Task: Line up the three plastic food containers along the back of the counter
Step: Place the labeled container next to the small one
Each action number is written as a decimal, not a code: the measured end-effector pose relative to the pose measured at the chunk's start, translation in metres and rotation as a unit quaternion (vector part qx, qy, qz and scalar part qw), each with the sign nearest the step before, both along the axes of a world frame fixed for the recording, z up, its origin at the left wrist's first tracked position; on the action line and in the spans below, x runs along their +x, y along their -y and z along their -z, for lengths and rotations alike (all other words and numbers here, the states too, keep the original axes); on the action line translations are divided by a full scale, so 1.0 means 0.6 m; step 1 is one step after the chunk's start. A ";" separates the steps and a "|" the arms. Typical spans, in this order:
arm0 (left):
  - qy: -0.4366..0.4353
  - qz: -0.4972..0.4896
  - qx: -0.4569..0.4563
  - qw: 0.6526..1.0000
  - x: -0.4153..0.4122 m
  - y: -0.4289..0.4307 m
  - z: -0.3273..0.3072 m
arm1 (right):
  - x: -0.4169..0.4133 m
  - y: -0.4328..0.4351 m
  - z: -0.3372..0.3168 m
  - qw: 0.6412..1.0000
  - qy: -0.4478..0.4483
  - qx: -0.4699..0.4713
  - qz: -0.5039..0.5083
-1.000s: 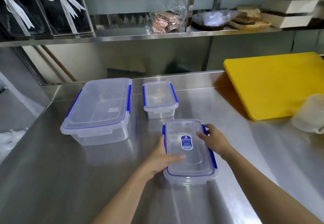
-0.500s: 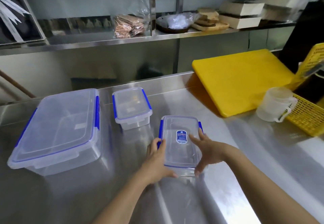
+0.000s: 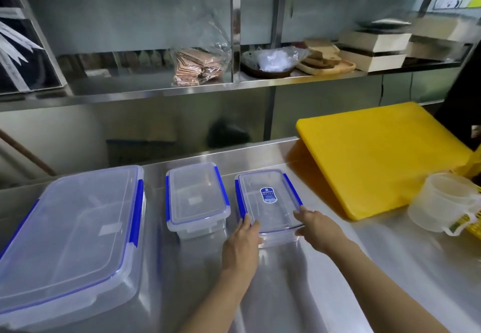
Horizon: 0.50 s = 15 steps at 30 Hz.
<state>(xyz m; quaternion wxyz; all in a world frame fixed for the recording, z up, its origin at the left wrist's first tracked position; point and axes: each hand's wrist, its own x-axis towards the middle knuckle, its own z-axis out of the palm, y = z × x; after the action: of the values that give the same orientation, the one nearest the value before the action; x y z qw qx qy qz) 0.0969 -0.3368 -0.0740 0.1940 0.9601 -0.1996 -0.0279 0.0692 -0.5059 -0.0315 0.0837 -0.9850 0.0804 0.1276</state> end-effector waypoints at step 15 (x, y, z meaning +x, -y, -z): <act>-0.018 -0.042 -0.042 0.998 0.116 0.053 0.025 | 0.124 0.021 0.034 0.999 0.004 -0.017 0.039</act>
<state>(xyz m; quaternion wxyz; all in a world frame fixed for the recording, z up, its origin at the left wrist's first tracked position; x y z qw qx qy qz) 0.1662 -0.3689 -0.0892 0.2385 0.9581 -0.1562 -0.0284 0.1437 -0.5186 -0.0521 0.0718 -0.9828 0.1211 0.1192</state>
